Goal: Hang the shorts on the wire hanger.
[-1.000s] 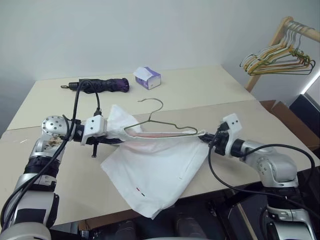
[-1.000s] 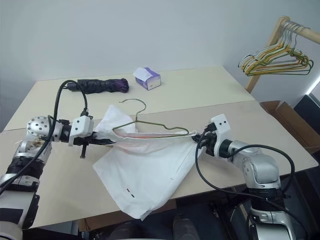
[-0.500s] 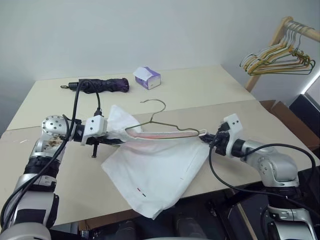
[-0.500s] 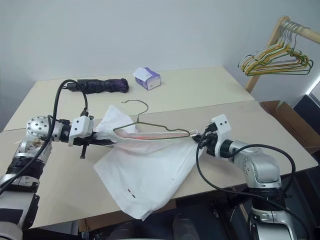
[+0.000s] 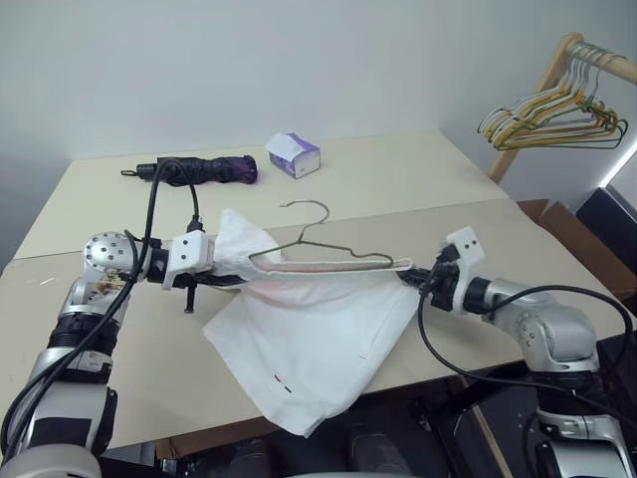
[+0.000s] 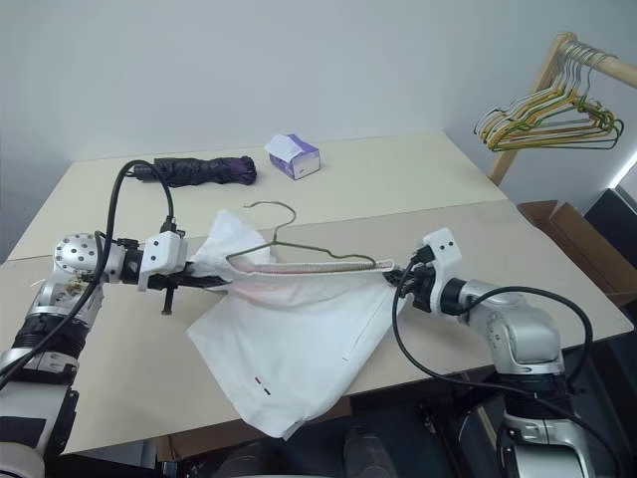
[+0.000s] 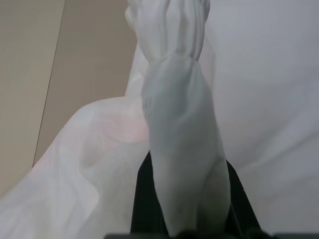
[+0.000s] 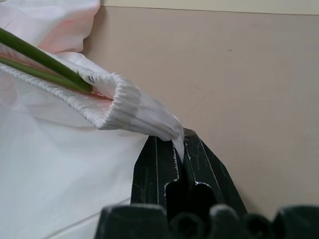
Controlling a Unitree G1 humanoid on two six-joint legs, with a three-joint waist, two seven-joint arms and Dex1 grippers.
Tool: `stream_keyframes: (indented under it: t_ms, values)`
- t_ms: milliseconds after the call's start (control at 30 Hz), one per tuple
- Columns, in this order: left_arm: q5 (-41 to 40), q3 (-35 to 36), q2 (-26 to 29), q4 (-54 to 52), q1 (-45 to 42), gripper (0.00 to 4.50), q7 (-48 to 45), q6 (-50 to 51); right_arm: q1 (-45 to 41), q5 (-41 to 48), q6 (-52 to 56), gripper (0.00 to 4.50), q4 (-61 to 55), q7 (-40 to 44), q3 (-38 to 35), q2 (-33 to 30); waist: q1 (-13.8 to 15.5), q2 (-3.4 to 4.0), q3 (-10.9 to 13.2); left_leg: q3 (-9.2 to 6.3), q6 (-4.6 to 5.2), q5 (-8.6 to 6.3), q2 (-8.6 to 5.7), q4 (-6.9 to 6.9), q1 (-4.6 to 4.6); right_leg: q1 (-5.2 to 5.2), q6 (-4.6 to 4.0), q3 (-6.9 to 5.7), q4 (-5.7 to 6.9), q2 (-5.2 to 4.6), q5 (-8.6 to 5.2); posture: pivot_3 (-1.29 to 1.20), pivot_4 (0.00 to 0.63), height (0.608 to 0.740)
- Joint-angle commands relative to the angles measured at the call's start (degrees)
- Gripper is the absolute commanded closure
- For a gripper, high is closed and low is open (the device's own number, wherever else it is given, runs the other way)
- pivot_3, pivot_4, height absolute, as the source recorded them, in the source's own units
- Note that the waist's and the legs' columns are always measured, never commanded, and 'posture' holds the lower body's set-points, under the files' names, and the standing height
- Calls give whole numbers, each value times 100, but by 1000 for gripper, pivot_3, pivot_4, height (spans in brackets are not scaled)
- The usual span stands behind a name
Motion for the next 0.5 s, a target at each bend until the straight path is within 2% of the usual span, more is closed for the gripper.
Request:
stream_keyframes:
  t_ms: [33, 100, 267, 500]
  values:
    - [78, 145, 170, 5, 45, 4500, 142, -67, -112, -70, -115, 4451, 30, -47, -217, -233, -2, 0, 0, 0, 0, 0, 0, 0, 0, 0, 0, 0, 0, 0, 0, -103, 0, 740]
    - [207, 97, 178, 41, 47, 4500, 265, -115, -134, -81, -145, 4451, 39, -9, -209, -260, -2, 0, 0, 0, 0, 0, 1, 0, 1, 0, 0, 0, 0, 0, 0, -104, 0, 740]
    - [1108, -313, 333, 417, -35, 4500, 826, -543, -157, 81, -137, 4451, -93, 152, -365, -370, 9, 0, 0, 1, 0, 0, -1, 0, 2, 3, 0, 0, 0, 0, 0, -113, 0, 740]
    - [1039, -371, 67, 355, -146, 4500, 962, -232, -182, 92, -260, 4451, -654, 257, -68, -463, 2, 0, 0, 2, 0, 0, 0, 0, -1, -1, 0, 0, 0, 0, 0, -125, 0, 740]
